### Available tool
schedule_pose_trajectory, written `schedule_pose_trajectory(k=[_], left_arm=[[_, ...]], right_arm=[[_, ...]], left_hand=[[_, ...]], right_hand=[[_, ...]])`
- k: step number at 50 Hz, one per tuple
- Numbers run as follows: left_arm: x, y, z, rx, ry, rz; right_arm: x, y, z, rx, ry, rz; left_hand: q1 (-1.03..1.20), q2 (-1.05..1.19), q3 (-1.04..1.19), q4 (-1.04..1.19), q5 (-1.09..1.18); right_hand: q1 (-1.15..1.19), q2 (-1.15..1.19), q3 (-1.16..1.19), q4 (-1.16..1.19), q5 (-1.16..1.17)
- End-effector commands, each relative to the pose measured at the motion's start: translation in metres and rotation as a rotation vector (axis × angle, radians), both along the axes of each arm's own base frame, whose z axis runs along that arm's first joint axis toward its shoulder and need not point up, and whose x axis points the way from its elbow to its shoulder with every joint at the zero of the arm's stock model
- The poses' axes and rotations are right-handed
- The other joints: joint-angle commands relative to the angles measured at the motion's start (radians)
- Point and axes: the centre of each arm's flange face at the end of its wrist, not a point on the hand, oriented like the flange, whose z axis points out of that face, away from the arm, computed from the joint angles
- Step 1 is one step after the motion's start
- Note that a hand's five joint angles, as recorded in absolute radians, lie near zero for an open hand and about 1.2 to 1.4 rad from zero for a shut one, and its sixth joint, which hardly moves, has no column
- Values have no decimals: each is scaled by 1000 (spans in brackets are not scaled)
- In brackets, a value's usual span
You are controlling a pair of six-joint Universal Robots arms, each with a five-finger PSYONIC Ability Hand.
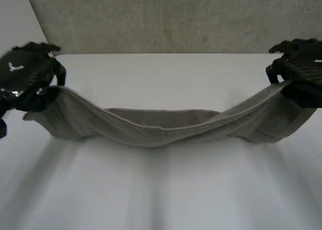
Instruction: Fold the towel.
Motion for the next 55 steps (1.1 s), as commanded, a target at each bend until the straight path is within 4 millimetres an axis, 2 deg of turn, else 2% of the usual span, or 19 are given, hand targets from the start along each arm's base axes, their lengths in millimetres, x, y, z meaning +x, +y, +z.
schedule_pose_trajectory(k=[1,2,3,4,5,7,8,10,16,21,32,40,55], left_arm=[[-18,-33,-48,183,-2,-16],[-21,-42,-59,215,-12,4],[-21,-42,-59,215,-12,5],[-22,-52,-67,232,-29,32],[-22,-52,-68,232,-29,32],[-25,-70,-78,236,-70,62],[-25,-70,-78,236,-70,62],[-29,-84,-88,229,-107,72],[-33,-105,-100,227,-120,86],[-50,-120,-113,221,-142,114],[-60,-129,-126,180,-145,117],[-58,-136,-137,177,-152,152],[-55,-138,-144,191,-167,201]], right_arm=[[20,-24,-46,87,97,8],[26,-29,-56,101,132,7],[26,-29,-56,102,133,7],[30,-34,-65,116,163,0],[32,-39,-73,126,184,-7],[34,-46,-79,130,192,-19],[34,-46,-79,130,192,-20],[36,-61,-89,114,202,-37],[53,-75,-96,60,186,-44],[63,-98,-106,-27,145,-124],[73,-115,-144,-5,172,-150],[74,-121,-160,19,180,-154],[72,-124,-167,27,196,-183]], left_hand=[[139,50,-48,-54,77],[139,50,-48,-54,77],[139,50,-48,-54,77],[139,50,-48,-54,77],[139,50,-48,-54,77],[139,50,-48,-54,77],[139,50,-48,-54,77],[139,50,-48,-54,77],[139,50,-48,-54,77],[139,50,-48,-54,77],[139,50,-48,-54,77],[139,50,-48,-54,77],[139,50,-48,-54,77]], right_hand=[[83,57,-46,-76,51],[83,57,-46,-76,51],[83,57,-46,-76,51],[83,57,-46,-76,51],[83,57,-46,-76,51],[83,57,-46,-76,51],[83,57,-46,-76,51],[83,57,-46,-76,51],[83,57,-46,-76,51],[83,57,-46,-76,51],[83,57,-46,-76,51],[83,57,-46,-76,51],[83,57,-46,-76,51]])
